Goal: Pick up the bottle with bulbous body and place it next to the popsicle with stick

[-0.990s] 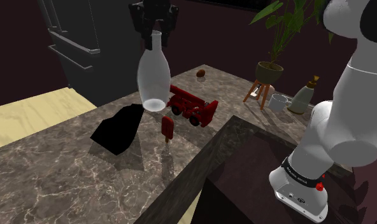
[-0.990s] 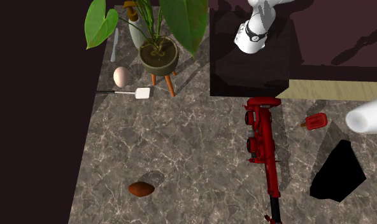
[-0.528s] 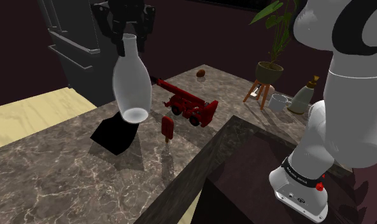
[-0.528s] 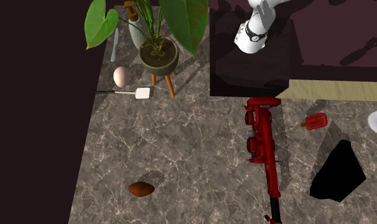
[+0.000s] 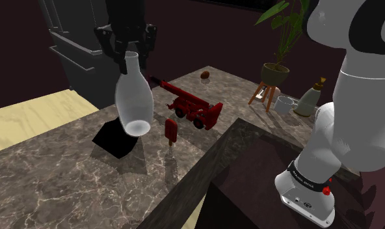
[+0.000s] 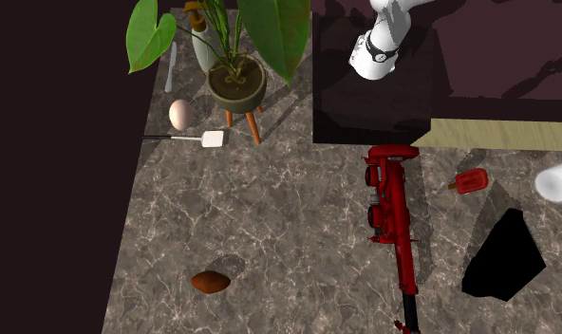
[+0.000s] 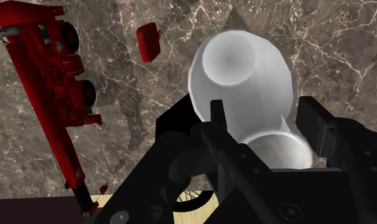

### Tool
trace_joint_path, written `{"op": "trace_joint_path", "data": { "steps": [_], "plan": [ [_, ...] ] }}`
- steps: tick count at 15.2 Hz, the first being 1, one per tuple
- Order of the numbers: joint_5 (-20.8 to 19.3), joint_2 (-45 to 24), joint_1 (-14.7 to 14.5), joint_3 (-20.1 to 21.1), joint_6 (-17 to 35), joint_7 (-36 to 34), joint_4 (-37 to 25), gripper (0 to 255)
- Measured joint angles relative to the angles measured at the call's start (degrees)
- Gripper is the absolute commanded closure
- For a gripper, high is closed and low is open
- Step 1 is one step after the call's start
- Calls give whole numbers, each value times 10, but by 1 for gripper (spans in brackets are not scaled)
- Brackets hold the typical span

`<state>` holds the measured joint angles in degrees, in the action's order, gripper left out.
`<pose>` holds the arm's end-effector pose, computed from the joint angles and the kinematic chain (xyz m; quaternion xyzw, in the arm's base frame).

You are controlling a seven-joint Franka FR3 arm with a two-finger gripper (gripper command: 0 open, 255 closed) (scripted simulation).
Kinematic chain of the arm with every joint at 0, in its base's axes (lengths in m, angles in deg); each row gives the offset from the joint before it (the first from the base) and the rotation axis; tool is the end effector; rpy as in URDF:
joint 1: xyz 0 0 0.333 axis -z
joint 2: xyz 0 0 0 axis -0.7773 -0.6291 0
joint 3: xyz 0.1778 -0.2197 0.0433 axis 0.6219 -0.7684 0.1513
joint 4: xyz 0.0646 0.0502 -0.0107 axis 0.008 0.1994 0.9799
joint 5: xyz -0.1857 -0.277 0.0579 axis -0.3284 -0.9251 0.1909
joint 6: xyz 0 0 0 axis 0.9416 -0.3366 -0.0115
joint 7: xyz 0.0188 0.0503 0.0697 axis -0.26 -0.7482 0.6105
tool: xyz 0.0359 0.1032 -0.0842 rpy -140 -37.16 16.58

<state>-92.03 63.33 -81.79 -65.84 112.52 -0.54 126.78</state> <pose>0.4182 0.3928 0.5443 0.9985 0.0541 0.0027 0.0098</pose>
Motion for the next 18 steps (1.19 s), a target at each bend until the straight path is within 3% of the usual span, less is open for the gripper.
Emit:
{"op": "trace_joint_path", "data": {
  "steps": [18],
  "plan": [
    [8,31,14,-3,154,0,184,255]
  ]
}}
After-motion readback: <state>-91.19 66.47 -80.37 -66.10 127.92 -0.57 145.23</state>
